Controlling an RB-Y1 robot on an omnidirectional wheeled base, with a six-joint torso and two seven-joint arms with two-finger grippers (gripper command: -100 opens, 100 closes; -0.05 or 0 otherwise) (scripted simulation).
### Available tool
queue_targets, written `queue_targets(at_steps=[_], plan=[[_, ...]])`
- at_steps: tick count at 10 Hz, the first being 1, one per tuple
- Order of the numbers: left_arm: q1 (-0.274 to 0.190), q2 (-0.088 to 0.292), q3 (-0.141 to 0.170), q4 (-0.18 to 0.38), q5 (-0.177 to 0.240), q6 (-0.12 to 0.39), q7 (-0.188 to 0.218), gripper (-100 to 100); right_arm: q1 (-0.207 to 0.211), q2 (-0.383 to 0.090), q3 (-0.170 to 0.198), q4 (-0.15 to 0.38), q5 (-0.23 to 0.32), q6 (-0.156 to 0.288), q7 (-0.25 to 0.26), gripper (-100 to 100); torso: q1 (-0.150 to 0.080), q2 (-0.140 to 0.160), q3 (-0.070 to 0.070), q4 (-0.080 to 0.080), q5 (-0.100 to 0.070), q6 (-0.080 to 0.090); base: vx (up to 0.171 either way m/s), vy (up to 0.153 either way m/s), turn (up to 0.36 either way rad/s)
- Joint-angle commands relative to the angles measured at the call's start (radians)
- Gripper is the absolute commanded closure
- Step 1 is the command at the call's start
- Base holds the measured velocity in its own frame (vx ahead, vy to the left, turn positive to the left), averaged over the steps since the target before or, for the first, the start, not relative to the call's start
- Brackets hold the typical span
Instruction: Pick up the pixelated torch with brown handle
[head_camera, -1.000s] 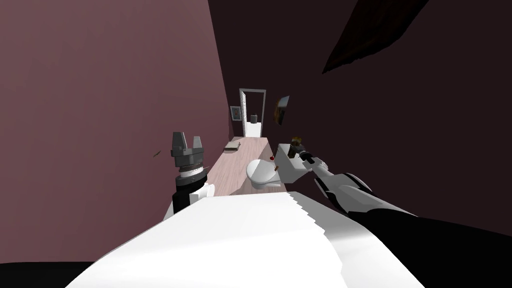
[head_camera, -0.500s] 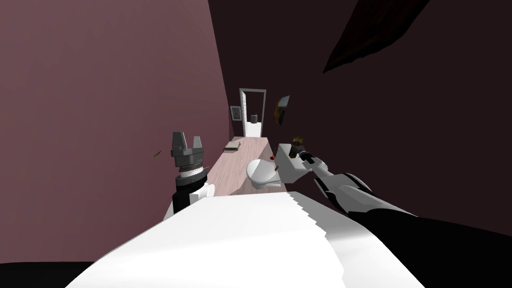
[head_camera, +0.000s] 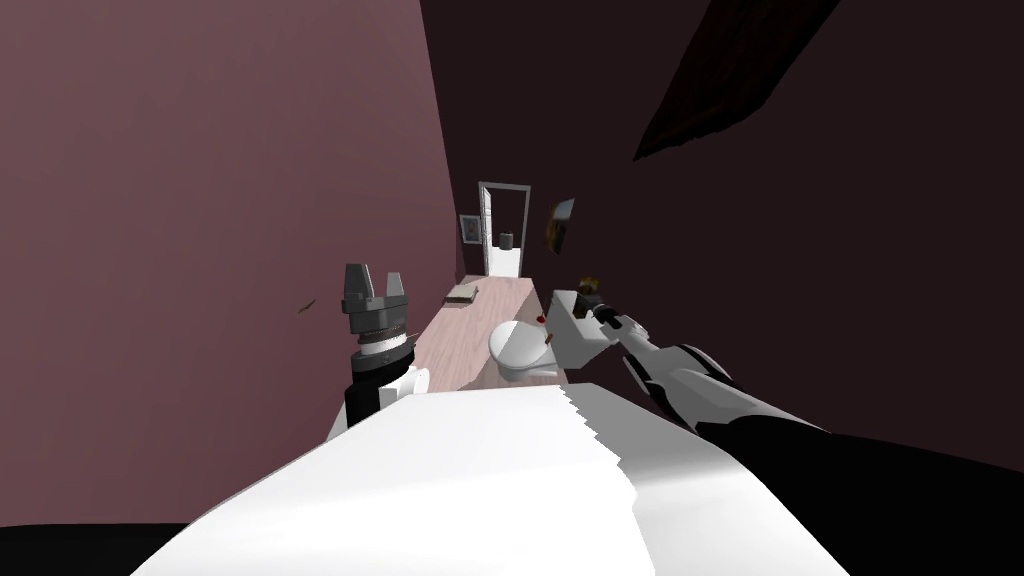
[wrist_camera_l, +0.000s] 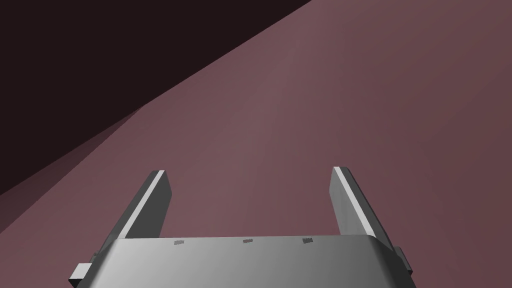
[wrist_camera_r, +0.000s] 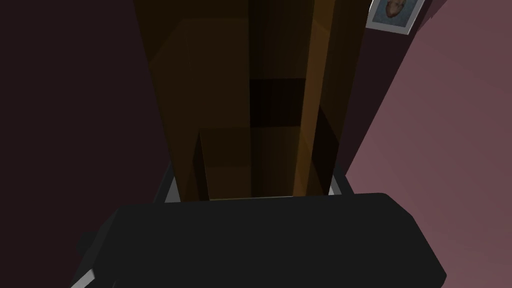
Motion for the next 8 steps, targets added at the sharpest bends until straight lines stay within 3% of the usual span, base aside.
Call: queue_targets(at_steps=[1, 5, 6, 8], plan=[[0.0, 0.0, 0.0, 0.0, 0.0, 0.0, 0.0, 0, 0.028, 0.002, 0.003, -0.05, 0.016, 0.05, -0.023, 100, 0.0, 0.0, 0.0, 0.0, 0.0, 0.0, -0.006, 0.01, -0.02], [0.0, 0.0, 0.0, 0.0, 0.0, 0.0, 0.0, 0, 0.028, 0.002, 0.003, -0.106, 0.016, 0.059, -0.023, 100, 0.0, -0.001, -0.002, -0.002, -0.001, -0.001, -0.005, 0.006, -0.003], [0.0, 0.0, 0.0, 0.0, 0.0, 0.0, 0.0, 0, 0.041, 0.044, 0.019, -0.163, 0.065, 0.118, -0.073, 100, 0.0, -0.002, -0.002, -0.002, -0.001, -0.002, -0.005, -0.078, -0.129], [0.0, 0.0, 0.0, 0.0, 0.0, 0.0, 0.0, 0, 0.041, 0.044, 0.019, -0.179, 0.122, 0.132, -0.131, 100, -0.005, -0.001, -0.002, -0.002, -0.002, -0.001, -0.008, -0.071, -0.01]])
